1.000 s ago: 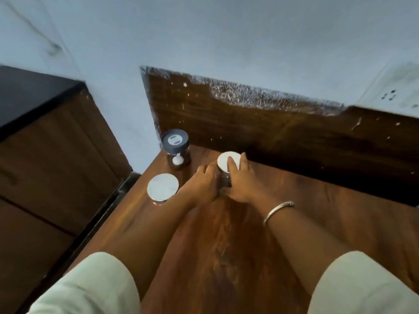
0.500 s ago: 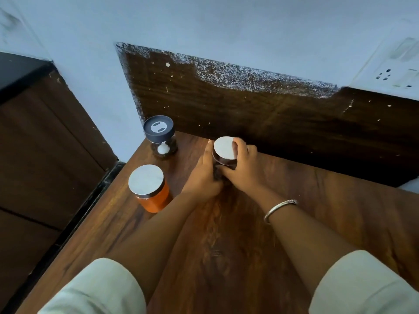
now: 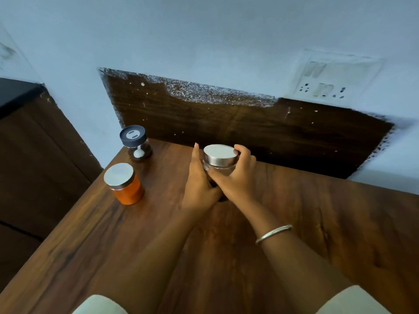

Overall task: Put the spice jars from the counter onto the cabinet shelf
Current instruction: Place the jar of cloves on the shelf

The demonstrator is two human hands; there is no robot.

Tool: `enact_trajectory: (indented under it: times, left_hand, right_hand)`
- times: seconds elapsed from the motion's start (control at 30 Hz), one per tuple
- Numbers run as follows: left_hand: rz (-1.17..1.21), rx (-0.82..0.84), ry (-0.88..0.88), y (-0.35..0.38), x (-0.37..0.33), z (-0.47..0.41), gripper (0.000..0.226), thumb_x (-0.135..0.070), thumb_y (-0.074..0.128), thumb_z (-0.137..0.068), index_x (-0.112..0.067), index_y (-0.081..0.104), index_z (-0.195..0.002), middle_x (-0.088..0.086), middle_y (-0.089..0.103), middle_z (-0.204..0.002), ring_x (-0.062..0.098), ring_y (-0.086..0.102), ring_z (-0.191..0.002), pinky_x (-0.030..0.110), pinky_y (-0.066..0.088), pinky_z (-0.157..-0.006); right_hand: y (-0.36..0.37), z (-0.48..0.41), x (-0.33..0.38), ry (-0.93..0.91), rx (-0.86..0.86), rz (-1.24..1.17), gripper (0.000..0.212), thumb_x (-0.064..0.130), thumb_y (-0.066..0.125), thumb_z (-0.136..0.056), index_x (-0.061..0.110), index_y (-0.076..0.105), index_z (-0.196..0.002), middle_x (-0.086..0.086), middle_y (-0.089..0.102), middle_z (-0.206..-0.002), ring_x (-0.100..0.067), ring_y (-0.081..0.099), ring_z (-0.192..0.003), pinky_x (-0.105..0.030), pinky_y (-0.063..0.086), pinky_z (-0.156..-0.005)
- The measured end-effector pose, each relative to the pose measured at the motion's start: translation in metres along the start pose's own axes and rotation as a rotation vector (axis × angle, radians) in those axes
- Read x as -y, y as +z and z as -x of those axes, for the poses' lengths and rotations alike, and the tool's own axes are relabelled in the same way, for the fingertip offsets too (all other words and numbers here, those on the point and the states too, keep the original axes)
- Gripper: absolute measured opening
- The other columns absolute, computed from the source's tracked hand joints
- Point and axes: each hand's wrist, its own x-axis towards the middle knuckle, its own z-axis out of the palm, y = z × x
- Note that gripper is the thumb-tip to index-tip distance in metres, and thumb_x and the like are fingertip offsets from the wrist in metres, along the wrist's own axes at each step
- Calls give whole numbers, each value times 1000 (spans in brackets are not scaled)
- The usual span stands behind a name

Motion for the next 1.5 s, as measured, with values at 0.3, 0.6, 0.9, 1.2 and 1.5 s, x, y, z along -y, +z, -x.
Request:
enact_trajectory:
  times: [0.3,0.6,0.9,1.2,1.5]
  left_hand:
    - [324,33,-18,48,-83,46,100,-48,70,-68,-34,7,-144,-19,57,-112,3,63,-102,31,54,-87]
    - [236,204,136,77,-154,68,60,-47,41,-91,-49,5,-140,-40,45,-115,-15,55,-104,10,47,-84]
    - [549,382,-39,93,-184,86,97,-35,63,-75,-35,-3,-146,1,54,-130,21,64,-106,35,58,-73]
    - [411,417,85,93,-184,94,47,-17,42,-96,-29,31,-140,-8,61,-112,8,65,-97,22,54,-73]
    - [549,417,54,89,-192,97,75,-20,65,-79,-22,24,-141,2,59,-119,16,66,-99,25,55,-67]
  right_hand:
    - [-126,58,-16,136,308,-499,69,72,60,-67,39,47,-126,15,63,-116,-4,62,-104,-20,54,-75]
    - [-197,84,-9,13,92,-474,51,24,70,-82,27,45,-126,13,68,-100,4,65,-89,-9,50,-64]
    - [-237,103,-11,34,30,-515,75,73,58,-66,42,37,-131,8,57,-121,-4,60,-107,-23,53,-82]
    - [-245,116,-7,-8,6,-477,61,43,66,-82,34,39,-136,5,61,-121,-12,61,-108,-32,55,-86]
    - [-246,117,2,-18,-51,-458,62,53,50,-84,36,34,-141,6,50,-132,-7,53,-118,-36,47,-99]
